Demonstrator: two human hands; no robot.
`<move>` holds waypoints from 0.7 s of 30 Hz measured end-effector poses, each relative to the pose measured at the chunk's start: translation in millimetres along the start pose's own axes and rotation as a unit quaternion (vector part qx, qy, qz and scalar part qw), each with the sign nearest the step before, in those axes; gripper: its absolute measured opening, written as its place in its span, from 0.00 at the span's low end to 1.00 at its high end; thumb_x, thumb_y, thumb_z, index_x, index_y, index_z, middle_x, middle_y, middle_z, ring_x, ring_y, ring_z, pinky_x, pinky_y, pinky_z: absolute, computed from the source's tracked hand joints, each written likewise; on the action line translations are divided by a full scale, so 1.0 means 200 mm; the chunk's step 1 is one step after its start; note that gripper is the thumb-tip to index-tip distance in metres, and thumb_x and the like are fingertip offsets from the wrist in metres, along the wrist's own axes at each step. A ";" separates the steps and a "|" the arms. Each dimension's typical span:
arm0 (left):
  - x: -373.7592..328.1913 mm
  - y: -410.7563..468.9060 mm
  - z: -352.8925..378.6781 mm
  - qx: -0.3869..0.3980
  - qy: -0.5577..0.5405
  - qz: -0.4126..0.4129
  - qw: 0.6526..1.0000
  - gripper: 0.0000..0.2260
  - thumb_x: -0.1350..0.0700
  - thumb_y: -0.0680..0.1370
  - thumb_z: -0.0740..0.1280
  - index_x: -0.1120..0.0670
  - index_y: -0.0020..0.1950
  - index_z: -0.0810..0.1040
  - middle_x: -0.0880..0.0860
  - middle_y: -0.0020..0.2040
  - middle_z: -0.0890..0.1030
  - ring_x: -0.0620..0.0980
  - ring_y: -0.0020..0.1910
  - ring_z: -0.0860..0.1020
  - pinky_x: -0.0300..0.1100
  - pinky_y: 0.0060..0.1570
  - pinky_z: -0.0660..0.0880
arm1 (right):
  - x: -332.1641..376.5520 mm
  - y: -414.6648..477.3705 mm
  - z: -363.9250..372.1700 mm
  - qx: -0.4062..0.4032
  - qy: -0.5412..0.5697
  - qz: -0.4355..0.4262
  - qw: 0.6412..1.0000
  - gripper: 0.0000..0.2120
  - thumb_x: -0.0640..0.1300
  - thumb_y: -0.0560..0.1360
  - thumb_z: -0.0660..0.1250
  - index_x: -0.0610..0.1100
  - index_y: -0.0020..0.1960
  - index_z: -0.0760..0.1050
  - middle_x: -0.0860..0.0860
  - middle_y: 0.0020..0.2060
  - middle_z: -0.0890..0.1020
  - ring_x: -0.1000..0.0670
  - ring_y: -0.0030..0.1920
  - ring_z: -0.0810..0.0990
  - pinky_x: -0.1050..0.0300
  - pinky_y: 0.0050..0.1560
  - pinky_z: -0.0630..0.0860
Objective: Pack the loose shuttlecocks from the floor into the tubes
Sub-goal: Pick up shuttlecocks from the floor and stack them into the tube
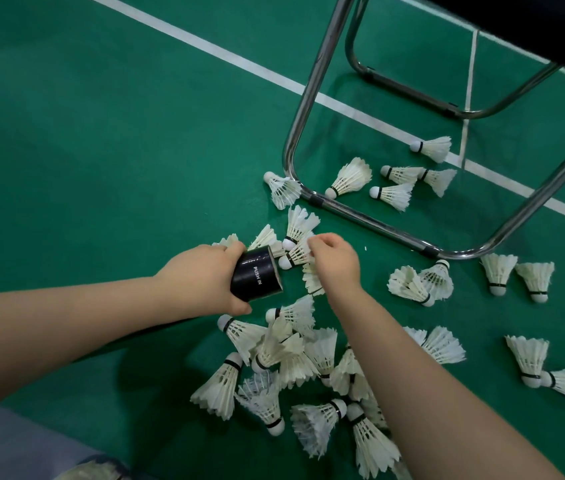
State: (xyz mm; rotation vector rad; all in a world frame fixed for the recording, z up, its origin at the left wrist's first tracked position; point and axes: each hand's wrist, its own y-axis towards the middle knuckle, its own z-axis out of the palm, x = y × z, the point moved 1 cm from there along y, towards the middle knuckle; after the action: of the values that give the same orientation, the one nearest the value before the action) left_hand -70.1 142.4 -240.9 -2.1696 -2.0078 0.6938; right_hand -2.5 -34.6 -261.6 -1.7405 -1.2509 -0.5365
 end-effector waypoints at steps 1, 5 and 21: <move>0.00 0.01 0.00 -0.001 0.003 0.000 1.000 0.30 0.37 0.64 0.72 0.50 0.57 0.66 0.47 0.42 0.72 0.50 0.42 0.73 0.45 0.42 0.76 | -0.01 0.04 0.00 -0.023 -0.052 -0.001 0.998 0.09 0.45 0.75 0.61 0.47 0.53 0.75 0.52 0.47 0.79 0.49 0.47 0.77 0.53 0.49 0.74; -0.01 0.04 -0.01 -0.003 0.007 -0.002 1.000 0.30 0.37 0.64 0.72 0.51 0.58 0.66 0.49 0.46 0.74 0.51 0.42 0.72 0.46 0.43 0.76 | -0.03 0.16 0.01 -0.010 -0.264 -0.021 0.964 0.25 0.47 0.74 0.61 0.46 0.69 0.62 0.48 0.65 0.71 0.44 0.66 0.68 0.47 0.63 0.66; 0.01 0.11 0.04 0.001 -0.004 -0.018 1.000 0.30 0.36 0.64 0.72 0.51 0.57 0.67 0.48 0.44 0.73 0.51 0.42 0.72 0.44 0.41 0.74 | -0.09 0.18 0.08 -0.036 -0.169 -0.022 0.985 0.14 0.46 0.75 0.59 0.45 0.59 0.73 0.50 0.43 0.77 0.44 0.49 0.77 0.52 0.57 0.70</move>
State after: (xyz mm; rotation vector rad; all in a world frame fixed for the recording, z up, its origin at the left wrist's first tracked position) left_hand -52.4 139.7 -256.0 -2.1274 -2.0435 0.6994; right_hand 21.0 -33.6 -299.0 -1.9243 -1.5249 -0.3212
